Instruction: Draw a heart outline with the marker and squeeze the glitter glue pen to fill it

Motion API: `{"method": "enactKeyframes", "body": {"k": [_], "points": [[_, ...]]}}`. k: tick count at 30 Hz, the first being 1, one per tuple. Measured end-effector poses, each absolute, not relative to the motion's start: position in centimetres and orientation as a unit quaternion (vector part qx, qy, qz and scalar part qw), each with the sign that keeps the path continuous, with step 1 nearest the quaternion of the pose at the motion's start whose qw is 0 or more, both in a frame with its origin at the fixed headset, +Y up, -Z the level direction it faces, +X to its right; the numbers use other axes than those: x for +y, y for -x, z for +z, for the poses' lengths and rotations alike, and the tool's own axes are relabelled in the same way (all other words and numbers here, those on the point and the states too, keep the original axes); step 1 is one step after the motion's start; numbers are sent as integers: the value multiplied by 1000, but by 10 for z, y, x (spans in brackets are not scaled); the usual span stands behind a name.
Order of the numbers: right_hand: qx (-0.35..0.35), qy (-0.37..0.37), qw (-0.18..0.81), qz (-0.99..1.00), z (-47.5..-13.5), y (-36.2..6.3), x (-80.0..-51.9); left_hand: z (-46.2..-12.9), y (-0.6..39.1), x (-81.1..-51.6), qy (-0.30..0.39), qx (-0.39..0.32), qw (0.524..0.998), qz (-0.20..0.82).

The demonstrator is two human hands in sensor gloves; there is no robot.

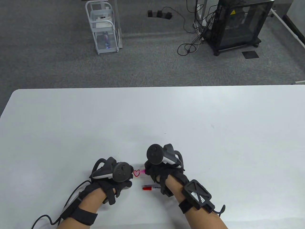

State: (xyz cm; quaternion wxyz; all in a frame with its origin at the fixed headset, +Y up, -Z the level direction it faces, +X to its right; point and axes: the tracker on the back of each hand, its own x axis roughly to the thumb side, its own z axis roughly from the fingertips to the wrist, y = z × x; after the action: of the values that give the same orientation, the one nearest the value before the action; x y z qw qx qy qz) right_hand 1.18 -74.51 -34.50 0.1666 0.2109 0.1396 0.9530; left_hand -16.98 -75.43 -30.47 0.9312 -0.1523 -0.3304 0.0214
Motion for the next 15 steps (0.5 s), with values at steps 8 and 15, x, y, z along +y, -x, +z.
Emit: {"method": "enactKeyframes", "body": {"k": [8, 15], "points": [[114, -219, 142, 958, -342, -6, -743, -304, 169, -754, 152, -330, 931, 19], [101, -225, 140, 959, -341, -5, -742, -304, 169, -754, 152, -330, 931, 20]]}}
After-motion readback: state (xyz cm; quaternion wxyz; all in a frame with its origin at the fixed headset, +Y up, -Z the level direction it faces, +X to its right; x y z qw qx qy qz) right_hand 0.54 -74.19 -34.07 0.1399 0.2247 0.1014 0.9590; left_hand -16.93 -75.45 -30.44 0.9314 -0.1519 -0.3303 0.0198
